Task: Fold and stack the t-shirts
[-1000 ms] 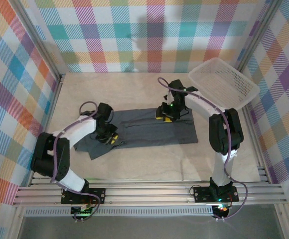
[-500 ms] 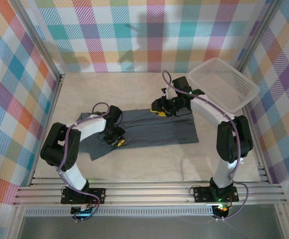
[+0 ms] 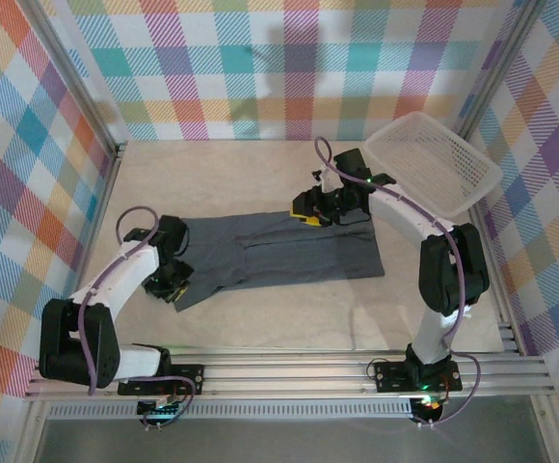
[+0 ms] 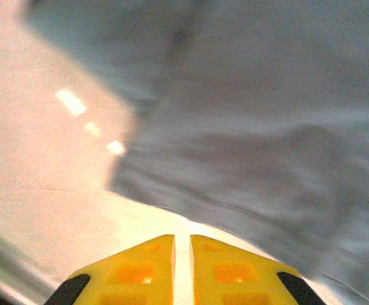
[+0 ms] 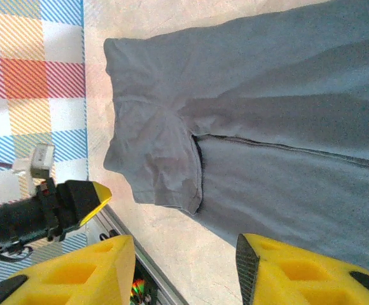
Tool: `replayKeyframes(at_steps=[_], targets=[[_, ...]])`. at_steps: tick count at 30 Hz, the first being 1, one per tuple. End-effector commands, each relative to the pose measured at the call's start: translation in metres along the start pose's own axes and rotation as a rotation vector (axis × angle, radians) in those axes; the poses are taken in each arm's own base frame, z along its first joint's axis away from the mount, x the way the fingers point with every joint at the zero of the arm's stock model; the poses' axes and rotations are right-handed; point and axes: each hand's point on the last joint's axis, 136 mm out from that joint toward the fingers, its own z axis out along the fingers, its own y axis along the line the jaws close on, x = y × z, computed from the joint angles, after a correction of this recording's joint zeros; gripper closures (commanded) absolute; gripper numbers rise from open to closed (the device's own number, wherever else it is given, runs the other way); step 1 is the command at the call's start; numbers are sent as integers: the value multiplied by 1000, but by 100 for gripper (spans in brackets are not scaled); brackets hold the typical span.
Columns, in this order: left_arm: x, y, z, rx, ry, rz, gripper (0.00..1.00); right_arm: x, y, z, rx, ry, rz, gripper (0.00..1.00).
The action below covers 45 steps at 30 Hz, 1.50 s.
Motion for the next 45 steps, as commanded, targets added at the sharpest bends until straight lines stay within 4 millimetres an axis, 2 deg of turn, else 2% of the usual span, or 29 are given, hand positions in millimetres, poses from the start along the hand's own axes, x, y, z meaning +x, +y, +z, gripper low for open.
replayKeyframes(at_steps=[1, 7, 13, 16, 20, 23, 26, 29, 36, 39, 42, 45], targets=[[4, 27, 12, -98, 41, -58, 82, 3, 4, 2, -30, 15, -8, 53], [-5, 14, 30, -79, 37, -52, 77, 6, 2, 1, -22, 22, -5, 53], [-5, 18, 49, -121, 44, -34, 77, 9, 0, -1, -9, 22, -8, 54], [-4, 11, 58, -90, 55, -35, 77, 9, -1, 0, -5, 25, -4, 53], [0, 18, 69, -131, 69, -31, 83, 8, -1, 1, -2, 25, -2, 54], [-5, 18, 69, -135, 38, -17, 90, 5, -1, 1, -2, 22, -1, 54], [-12, 17, 62, -140, 9, -8, 100, 4, -1, 2, 0, 22, 0, 54], [-26, 15, 42, -144, -56, 5, 100, 3, 0, 2, 1, 19, -3, 54], [-66, -5, -18, -113, -221, 68, 100, 3, -2, 2, 6, 19, 1, 54], [-77, -6, -36, -107, -284, 75, 100, 3, -3, 2, 11, 17, 0, 54], [-84, -1, -40, -130, -318, 80, 100, 4, -2, 1, 10, 17, -1, 54], [-88, 2, -31, -155, -310, 82, 100, 4, -2, 0, 10, 16, -5, 54]])
